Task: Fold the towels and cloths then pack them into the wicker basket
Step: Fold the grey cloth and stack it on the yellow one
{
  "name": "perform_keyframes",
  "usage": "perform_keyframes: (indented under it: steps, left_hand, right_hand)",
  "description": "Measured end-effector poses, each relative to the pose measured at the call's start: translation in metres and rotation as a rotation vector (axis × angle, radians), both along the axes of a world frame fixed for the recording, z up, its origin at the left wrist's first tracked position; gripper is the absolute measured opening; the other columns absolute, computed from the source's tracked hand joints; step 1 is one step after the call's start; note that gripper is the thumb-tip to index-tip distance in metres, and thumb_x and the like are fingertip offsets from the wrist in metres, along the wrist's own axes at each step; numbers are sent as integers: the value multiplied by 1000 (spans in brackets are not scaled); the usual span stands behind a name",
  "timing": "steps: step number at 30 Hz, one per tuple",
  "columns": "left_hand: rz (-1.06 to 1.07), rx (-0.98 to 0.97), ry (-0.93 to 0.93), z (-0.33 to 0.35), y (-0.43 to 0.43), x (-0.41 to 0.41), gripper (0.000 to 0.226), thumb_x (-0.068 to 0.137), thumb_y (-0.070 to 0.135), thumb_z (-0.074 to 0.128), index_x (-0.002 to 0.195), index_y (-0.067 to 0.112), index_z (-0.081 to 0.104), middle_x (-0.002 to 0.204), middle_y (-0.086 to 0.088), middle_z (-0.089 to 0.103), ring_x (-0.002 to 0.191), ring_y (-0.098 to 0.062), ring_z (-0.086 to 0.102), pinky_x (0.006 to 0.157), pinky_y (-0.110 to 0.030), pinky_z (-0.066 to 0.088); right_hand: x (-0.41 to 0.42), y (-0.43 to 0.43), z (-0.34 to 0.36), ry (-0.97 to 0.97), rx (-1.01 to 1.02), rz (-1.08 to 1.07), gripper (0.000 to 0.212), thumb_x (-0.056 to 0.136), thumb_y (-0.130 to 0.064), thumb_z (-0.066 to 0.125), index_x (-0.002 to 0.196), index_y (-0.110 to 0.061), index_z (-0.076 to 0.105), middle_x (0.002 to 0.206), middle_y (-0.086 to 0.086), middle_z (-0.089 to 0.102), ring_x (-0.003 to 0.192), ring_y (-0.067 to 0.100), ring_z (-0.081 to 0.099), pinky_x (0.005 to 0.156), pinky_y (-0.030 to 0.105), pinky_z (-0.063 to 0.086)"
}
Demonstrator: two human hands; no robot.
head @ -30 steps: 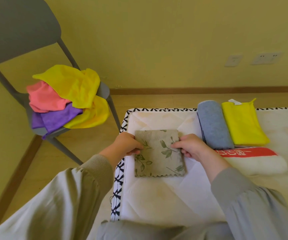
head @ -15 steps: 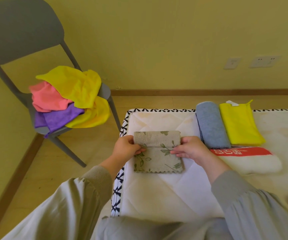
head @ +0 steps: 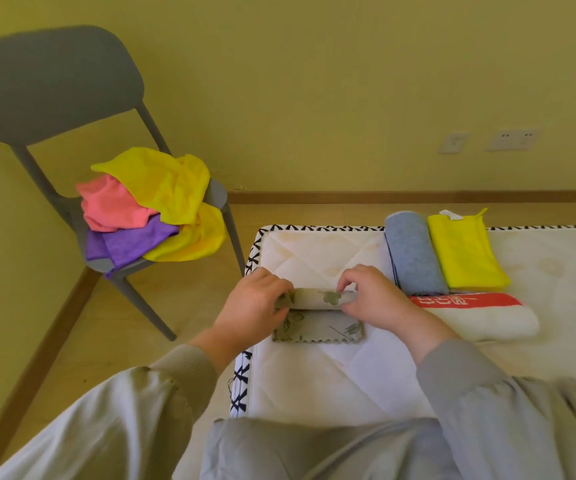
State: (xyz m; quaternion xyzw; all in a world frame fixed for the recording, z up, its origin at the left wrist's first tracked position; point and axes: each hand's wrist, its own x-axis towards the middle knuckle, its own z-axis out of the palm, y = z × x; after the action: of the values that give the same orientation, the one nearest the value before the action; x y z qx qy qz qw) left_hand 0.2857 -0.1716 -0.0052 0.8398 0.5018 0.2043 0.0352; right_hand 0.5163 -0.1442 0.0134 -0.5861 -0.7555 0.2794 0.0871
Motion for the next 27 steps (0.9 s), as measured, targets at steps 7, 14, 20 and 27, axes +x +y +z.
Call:
perform_keyframes:
  steps: [7,14,20,27]
  left_hand:
    - [-172,81,179,-18,-11,5,24,59,0,76,72,15,63,67,0,55,60,-21,48,50,-26,40]
    - [-23,30,284,-22,-9,16,37,48,6,78,81,15,63,73,-2,52,62,-22,48,51,-28,37]
    - [-80,102,205,-18,-11,15,23,56,1,69,74,11,59,70,-4,51,61,-23,45,51,-30,39]
    - [-208,164,236,-32,-25,5,15,68,8,46,75,14,58,74,-2,52,66,-21,44,57,-28,38]
  right_hand:
    - [-15,-10,-8,-169,51,185,18,78,-13,64,88,-26,57,89,-7,50,89,15,50,71,24,40]
    - [-14,-13,-21,-372,232,245,29,80,-13,63,104,-21,49,101,-5,48,98,17,44,77,26,31]
    - [-14,-12,-5,-308,160,241,23,82,-2,54,95,-22,54,94,-6,50,89,16,43,72,24,29]
    - [-18,-19,-15,-352,-8,327,24,77,0,53,78,-22,45,76,-6,45,77,20,46,54,24,29]
